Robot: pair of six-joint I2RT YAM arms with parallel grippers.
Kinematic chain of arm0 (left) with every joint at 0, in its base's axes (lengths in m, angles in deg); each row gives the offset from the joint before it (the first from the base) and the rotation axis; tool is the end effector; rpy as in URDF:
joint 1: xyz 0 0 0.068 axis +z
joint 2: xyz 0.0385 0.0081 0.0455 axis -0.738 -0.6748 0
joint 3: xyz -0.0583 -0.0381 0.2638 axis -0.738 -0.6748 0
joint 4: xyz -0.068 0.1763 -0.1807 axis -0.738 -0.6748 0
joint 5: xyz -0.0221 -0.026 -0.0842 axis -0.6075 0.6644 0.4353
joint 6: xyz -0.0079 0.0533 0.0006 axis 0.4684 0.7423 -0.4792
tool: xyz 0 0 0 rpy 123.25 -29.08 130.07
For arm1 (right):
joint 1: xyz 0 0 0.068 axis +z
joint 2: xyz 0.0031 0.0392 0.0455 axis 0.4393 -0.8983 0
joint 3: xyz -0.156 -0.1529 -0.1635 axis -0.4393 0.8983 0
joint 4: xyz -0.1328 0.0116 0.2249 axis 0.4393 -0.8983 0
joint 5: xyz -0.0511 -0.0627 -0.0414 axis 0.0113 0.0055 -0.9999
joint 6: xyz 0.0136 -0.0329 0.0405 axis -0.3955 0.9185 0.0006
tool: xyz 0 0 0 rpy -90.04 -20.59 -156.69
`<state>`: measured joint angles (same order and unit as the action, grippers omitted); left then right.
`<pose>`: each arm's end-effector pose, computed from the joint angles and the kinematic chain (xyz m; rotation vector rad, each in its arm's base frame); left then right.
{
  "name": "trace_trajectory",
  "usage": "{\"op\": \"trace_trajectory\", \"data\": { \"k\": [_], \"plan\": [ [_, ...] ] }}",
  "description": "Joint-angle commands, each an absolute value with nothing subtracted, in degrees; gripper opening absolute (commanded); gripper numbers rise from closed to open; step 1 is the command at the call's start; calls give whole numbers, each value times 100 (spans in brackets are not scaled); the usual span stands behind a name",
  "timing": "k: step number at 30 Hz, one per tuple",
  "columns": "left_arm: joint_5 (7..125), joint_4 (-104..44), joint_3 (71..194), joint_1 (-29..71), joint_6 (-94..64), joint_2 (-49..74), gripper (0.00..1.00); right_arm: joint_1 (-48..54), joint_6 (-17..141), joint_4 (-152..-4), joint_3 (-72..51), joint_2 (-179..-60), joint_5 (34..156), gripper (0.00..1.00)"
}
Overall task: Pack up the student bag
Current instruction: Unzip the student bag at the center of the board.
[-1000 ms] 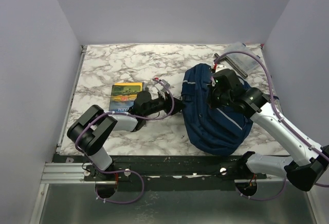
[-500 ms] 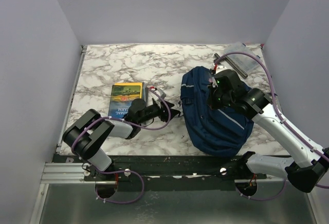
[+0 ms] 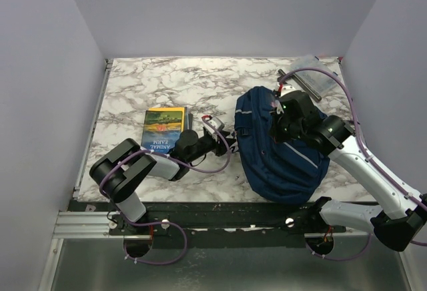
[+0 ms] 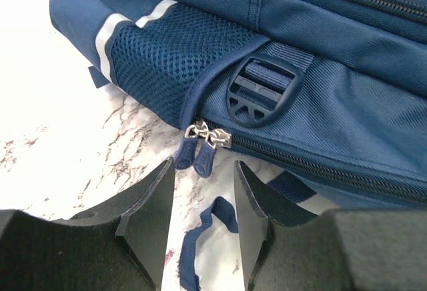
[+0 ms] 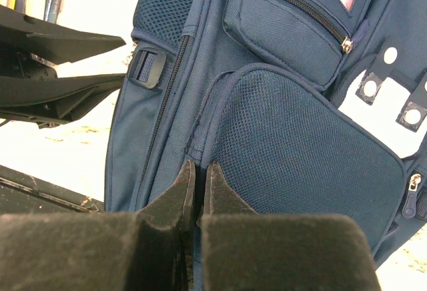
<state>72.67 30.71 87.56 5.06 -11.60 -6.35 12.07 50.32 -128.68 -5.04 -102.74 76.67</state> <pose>0.2135 -0.2078 0.1681 0.7049 1.5591 -0.8735 0.1775 0.1310 0.3569 -0.3179 2.3446 0.2635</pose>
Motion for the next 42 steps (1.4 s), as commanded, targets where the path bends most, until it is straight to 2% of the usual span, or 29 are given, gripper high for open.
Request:
{"op": "trace_trajectory", "data": {
  "k": [1,9,12,15,17,19,24,28,30,31,34,37,42],
  "plan": [
    [6444,2970,9017,324,-761,-734,42,1190,5130,-12488,-710,-10028,7804,1],
    [6177,2840,9269,121,-765,-869,34,1185,5107,-12463,-740,-10023,7877,1],
    [6086,2742,9368,51,-742,-939,35,1188,5103,-12483,-744,-9995,7865,1],
    [5910,2683,9461,2,-739,-1035,41,1186,5098,-12497,-736,-9974,7869,1],
    [5830,2635,9510,0,-732,-1053,39,1182,5076,-12501,-742,-9955,7873,1],
    [5832,2578,9538,-1,-721,-1026,34,1188,5059,-12501,-737,-9932,7866,1],
    [5896,2183,9356,13,-728,-483,2,1186,4821,-12523,-597,-9944,7682,1],
    [6389,1953,9095,55,-813,-41,0,1181,4256,-12418,-236,-10071,7891,1],
    [6579,1913,9038,81,-833,60,0,1190,3992,-12492,-249,-10274,7936,9],
    [6627,1896,9042,89,-815,67,0,1189,3901,-12553,-356,-10411,7963,17],
    [6726,1850,9079,121,-813,-29,0,1189,4005,-12614,-801,-10695,8191,28],
    [6824,1860,9121,176,-877,-110,0,1190,4323,-12220,-1105,-10934,8459,50],
    [6933,1860,9147,253,-921,-115,0,1176,4840,-11864,-1781,-11967,9122,62]
  ]
}}
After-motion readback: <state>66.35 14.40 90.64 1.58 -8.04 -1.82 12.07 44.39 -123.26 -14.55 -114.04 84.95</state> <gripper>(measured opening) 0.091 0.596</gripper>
